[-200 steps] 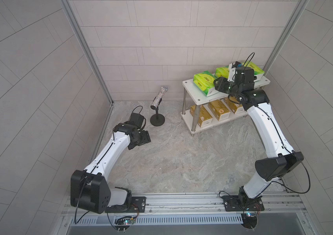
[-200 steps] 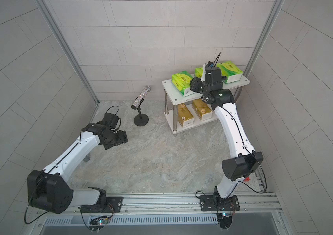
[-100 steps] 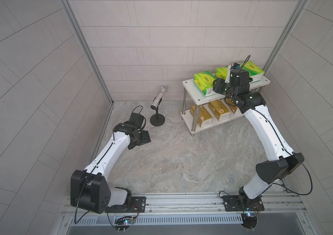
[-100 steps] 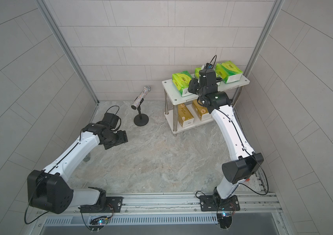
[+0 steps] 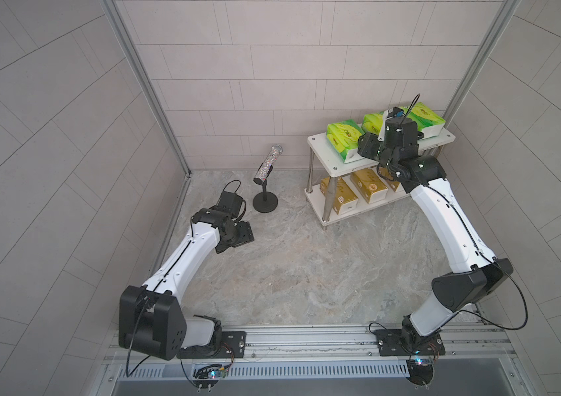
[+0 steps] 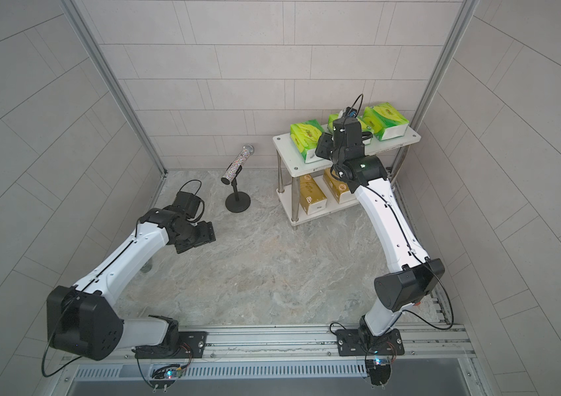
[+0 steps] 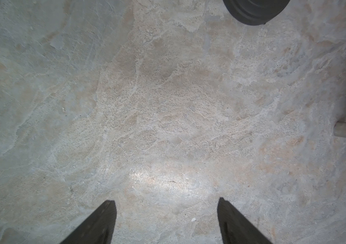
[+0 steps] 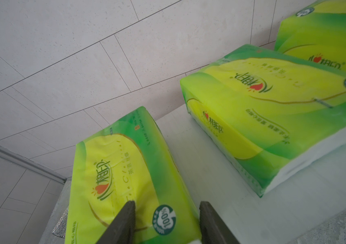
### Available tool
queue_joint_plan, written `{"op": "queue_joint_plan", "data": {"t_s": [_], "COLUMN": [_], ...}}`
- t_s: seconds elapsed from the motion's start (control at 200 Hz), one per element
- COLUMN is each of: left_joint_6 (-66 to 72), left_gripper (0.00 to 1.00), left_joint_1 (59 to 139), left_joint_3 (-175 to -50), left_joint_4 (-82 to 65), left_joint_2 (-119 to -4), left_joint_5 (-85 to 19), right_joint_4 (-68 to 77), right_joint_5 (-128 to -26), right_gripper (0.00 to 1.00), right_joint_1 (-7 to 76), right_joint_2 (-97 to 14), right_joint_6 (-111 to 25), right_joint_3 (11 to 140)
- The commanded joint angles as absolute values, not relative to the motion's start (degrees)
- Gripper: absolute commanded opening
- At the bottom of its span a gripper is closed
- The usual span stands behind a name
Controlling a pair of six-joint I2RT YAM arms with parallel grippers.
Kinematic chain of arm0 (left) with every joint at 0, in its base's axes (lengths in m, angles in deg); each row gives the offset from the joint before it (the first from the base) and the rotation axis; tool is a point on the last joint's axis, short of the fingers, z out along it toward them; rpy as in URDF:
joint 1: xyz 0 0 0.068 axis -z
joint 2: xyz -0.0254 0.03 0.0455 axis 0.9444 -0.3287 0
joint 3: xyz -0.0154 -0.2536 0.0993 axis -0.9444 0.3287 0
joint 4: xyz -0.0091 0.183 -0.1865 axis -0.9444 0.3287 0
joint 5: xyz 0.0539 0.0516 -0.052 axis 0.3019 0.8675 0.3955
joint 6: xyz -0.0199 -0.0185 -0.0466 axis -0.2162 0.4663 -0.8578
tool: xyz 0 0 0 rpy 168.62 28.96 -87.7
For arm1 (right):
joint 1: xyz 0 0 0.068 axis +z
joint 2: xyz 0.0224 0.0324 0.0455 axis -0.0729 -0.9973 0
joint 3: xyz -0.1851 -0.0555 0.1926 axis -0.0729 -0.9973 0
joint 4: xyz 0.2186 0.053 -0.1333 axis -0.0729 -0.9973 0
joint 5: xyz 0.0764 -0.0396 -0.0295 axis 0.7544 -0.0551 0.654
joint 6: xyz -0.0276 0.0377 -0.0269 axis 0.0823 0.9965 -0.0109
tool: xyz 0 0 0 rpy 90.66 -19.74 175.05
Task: Place the tissue boxes on the shelf by color
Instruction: Adjust the box of tissues on the shelf.
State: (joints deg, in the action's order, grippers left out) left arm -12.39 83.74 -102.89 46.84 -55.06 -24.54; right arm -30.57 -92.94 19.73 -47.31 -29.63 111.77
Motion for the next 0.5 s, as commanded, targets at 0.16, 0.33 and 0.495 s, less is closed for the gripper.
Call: {"op": "queue_joint_plan", "data": {"t_s": [0.16,0.33,0.495], "left_joint_6": [-11.74,-11.81,-11.92], "left_gripper": [0.83,0.83,0.83], "left_joint_1": [83.98,84.0,83.98], "left_joint_3": [-102.48,-102.56,-102.54], "left_joint_4": [47.28,47.21,47.26], "left_joint_2": [-53.94,-53.85,-53.86], "left_joint_5": [-23.89,-23.83,-23.73], "right_joint_4": [-33.43,-32.76,-32.87], "right_joint_5": [-93.31,-93.84,-93.41], "right_gripper": [0.6,0.66,0.62], "right_joint_1": [20.44,20.35,20.13], "right_joint_2": [-46.89,-46.96,-47.73], "right_joint_6": [-29.57,-29.43,-30.34], "right_joint_3": [111.73,112.26,113.67]}}
